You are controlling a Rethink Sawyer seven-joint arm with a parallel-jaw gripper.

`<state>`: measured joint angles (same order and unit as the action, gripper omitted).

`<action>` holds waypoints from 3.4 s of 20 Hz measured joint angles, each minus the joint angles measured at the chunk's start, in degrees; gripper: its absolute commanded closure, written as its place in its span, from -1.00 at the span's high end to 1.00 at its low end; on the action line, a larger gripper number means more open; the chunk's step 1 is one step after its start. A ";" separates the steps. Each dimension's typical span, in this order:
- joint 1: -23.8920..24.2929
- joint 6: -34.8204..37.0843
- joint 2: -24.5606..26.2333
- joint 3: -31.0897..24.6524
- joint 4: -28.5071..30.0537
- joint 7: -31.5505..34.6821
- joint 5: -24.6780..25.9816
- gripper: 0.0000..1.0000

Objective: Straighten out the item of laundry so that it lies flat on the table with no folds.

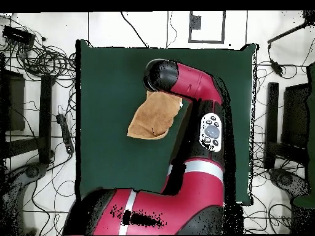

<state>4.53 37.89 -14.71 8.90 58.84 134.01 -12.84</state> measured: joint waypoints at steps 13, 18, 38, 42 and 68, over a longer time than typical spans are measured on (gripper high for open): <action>2.12 -1.06 -1.15 -1.70 2.85 0.00 1.91 1.00; 2.05 -1.06 -1.42 -1.74 2.85 0.00 3.30 1.00; 2.06 -3.31 -3.56 -3.52 7.15 0.00 5.91 1.00; 2.32 -5.51 -4.75 -3.97 9.32 0.00 7.01 1.00; 7.51 -13.42 -7.19 -9.07 16.72 0.00 13.48 1.00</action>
<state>12.04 24.47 -21.90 -0.16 75.56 134.01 0.64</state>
